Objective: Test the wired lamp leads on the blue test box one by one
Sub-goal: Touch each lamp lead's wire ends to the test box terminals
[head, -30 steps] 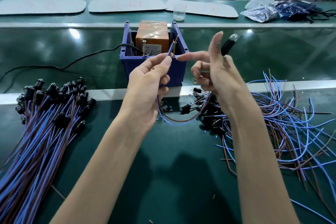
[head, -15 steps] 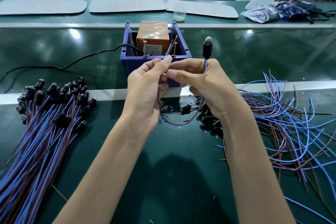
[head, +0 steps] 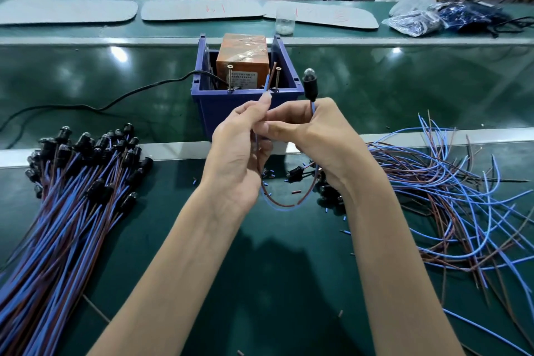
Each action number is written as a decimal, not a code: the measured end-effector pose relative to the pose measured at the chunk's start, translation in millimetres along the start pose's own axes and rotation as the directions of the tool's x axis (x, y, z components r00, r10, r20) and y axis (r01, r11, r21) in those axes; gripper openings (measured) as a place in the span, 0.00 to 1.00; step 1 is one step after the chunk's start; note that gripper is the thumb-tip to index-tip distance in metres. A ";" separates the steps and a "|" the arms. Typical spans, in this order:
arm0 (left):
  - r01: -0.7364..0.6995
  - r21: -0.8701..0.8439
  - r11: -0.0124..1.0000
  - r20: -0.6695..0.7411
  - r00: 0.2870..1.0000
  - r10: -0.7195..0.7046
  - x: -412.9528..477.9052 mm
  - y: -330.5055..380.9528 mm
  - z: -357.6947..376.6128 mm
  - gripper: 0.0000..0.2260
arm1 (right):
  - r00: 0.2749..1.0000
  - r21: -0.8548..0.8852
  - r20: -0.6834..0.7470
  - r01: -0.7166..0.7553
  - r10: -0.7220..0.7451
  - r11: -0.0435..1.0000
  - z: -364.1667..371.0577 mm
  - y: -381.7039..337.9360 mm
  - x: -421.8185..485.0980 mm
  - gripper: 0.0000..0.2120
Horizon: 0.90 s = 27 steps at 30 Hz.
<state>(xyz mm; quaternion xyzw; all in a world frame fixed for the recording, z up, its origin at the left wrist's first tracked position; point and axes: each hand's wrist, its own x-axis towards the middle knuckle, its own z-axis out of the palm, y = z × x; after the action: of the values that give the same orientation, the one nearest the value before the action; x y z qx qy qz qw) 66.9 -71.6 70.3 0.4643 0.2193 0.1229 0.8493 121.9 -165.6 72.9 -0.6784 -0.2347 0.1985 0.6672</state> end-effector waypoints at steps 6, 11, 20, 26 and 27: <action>-0.020 -0.011 1.000 0.058 0.998 0.021 4.1 -2.0 -2.2 0.04 | 0.999 0.005 -0.051 0.005 -0.005 1.000 -1.6 -1.9 0.3 0.05; -0.044 0.087 0.995 0.056 0.998 0.039 5.4 -3.1 -2.2 0.06 | 0.996 -0.038 -0.087 0.011 -0.014 0.999 -6.5 -7.5 -2.7 0.08; -0.134 0.030 0.991 -0.174 0.975 0.137 8.0 -1.5 -4.7 0.15 | 0.995 0.194 -0.078 -0.044 0.060 0.980 -5.0 -10.9 -1.4 0.11; -0.165 0.040 0.986 -0.190 0.967 0.169 11.1 -2.9 -3.9 0.14 | 0.951 0.163 -0.307 0.098 -0.044 0.982 -5.8 -7.9 4.0 0.01; -0.172 -0.006 0.985 -0.192 0.967 0.167 11.5 -2.7 -2.2 0.12 | 0.938 0.161 -0.342 0.114 -0.053 0.980 -6.7 -6.9 5.2 0.01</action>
<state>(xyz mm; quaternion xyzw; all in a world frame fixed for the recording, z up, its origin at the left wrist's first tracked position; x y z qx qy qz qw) 75.9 -66.7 64.0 0.4578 0.2580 0.2414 0.8158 129.6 -168.0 80.3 -0.6293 -0.1273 0.0714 0.7633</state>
